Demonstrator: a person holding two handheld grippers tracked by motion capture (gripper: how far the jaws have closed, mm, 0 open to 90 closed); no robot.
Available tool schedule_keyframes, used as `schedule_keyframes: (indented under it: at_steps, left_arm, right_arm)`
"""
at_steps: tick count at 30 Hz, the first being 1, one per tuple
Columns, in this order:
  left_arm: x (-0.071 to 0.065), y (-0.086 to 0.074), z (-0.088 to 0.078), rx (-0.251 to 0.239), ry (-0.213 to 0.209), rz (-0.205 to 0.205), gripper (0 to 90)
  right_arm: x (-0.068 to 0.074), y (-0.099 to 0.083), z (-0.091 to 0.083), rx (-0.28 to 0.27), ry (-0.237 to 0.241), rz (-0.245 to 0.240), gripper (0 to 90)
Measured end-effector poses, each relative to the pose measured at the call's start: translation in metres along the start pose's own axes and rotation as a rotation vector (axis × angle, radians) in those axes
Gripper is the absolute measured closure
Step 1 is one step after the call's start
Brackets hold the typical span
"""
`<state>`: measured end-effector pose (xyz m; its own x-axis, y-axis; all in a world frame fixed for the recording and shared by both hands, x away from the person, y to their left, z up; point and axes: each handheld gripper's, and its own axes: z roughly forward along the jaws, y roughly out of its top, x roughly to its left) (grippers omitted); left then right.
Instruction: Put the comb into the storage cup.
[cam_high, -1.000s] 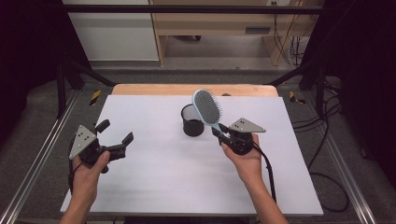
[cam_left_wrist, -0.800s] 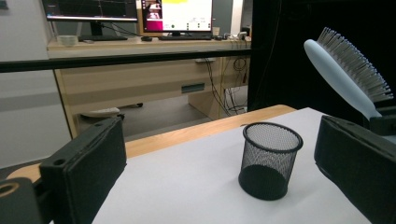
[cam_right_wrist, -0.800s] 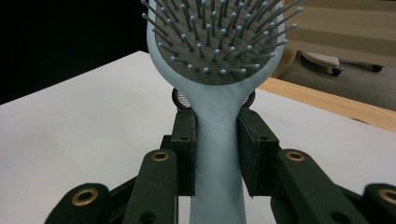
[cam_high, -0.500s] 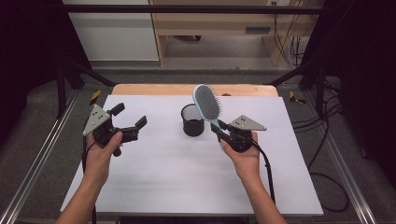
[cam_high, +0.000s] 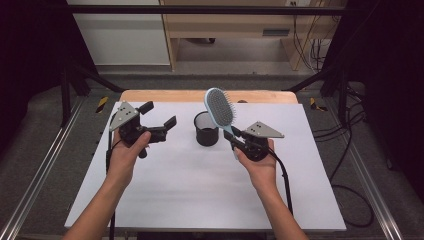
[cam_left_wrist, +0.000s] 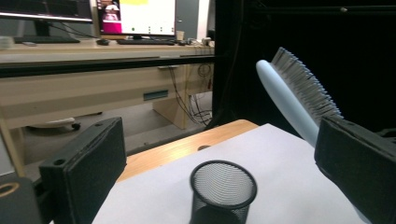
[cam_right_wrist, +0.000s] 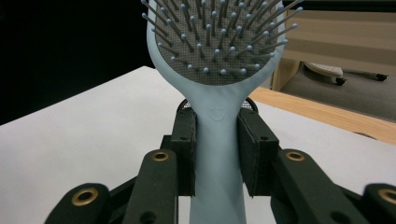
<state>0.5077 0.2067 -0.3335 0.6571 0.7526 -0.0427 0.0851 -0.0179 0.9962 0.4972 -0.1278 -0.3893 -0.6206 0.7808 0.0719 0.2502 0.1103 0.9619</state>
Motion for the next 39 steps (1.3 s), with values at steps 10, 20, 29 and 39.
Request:
schedule_keyframes:
  at_steps: [10, 20, 29, 39]
  left_arm:
    - [-0.027, 0.010, 0.017, 0.001, -0.061, -0.002, 1.7]
    - [-0.039, 0.010, 0.028, 0.036, -0.108, -0.050, 1.7]
    - [-0.045, 0.007, 0.037, 0.045, -0.130, -0.099, 2.1]
    - [-0.054, 0.009, 0.037, 0.049, -0.157, -0.134, 2.9]
  right_arm:
    - [0.001, 0.002, -0.005, -0.026, 0.004, -0.010, 69.9]
    - [0.012, -0.003, 0.001, -0.054, 0.008, -0.029, 69.9]
    - [0.029, -0.001, 0.003, -0.080, 0.025, -0.059, 69.8]
    - [0.047, -0.005, 0.005, -0.102, 0.045, -0.089, 69.9]
